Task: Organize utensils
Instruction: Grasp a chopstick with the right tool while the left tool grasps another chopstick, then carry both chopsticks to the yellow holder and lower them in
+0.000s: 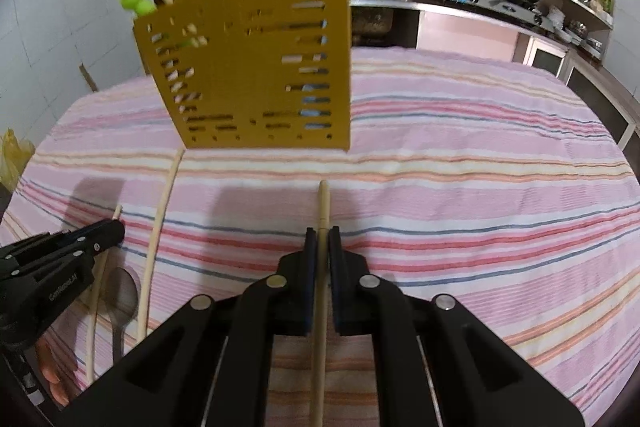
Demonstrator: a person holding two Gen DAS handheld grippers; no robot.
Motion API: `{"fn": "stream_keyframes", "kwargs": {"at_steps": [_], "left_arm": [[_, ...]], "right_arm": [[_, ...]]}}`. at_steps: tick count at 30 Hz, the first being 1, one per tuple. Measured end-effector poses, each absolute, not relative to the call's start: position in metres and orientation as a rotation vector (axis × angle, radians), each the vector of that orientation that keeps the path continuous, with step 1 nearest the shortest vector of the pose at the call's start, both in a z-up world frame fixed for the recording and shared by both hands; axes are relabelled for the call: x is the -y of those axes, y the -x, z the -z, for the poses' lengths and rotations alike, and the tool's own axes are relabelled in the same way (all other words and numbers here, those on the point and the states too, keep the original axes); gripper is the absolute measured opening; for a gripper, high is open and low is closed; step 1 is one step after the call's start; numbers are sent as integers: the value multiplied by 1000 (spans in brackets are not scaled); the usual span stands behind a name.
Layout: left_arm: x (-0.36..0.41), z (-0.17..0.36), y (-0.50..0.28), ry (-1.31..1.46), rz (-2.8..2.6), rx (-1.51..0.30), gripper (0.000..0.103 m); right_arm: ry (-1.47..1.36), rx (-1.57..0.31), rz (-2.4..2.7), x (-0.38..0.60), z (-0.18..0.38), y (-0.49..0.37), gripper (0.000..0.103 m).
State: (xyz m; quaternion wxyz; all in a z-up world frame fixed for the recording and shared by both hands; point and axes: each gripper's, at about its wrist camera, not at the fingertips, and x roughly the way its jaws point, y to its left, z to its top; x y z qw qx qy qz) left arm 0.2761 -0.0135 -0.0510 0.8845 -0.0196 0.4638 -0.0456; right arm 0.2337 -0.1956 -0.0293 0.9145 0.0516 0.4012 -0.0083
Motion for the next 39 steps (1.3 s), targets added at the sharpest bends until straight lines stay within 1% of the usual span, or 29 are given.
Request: {"fn": "stream_keyframes", "kwargs": {"at_steps": [5,9,17,26,39], "left_arm": [[9,48,-273,44,96,-946,5],[4,35,-264,57,91,-893,5],[-5,-10,-232,69,71,-686,4],[-12,-45,-203,50,55,-511,4],[-16,-63,-180,54,80,-397,4]], "right_arm": [[-131,-753,24,201,18,-222,6],[-137,-692,30,203,8,-212,6],[-134,-555,32,203,-15,-192,6],[-111,-435,30,201,-35,-173,6],[-104,-305,20,203,-50,-151,6]]}}
